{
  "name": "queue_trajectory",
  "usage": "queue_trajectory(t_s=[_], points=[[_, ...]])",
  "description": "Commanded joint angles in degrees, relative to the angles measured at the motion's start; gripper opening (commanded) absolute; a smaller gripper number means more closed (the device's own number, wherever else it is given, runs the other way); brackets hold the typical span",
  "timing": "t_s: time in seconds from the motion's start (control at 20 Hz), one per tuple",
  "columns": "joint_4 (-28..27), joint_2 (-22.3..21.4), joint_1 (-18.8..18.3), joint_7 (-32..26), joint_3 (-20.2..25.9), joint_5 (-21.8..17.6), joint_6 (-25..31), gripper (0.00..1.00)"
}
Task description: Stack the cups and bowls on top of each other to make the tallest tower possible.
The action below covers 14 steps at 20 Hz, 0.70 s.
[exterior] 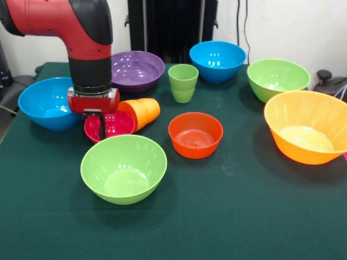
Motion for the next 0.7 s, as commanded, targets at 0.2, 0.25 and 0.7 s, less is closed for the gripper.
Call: queue_trajectory(t_s=[0.2, 0.25, 0.7], points=[[-6.76, 5.63, 1.82, 2.94, -1.63, -2.4, -2.91, 0.0], [-6.45, 5.29, 1.86, 3.15, -1.9, -1.88, -2.17, 0.0], [-5.75, 5.31, 1.02, 2.3, -0.82, -1.46, -1.17, 0.0]])
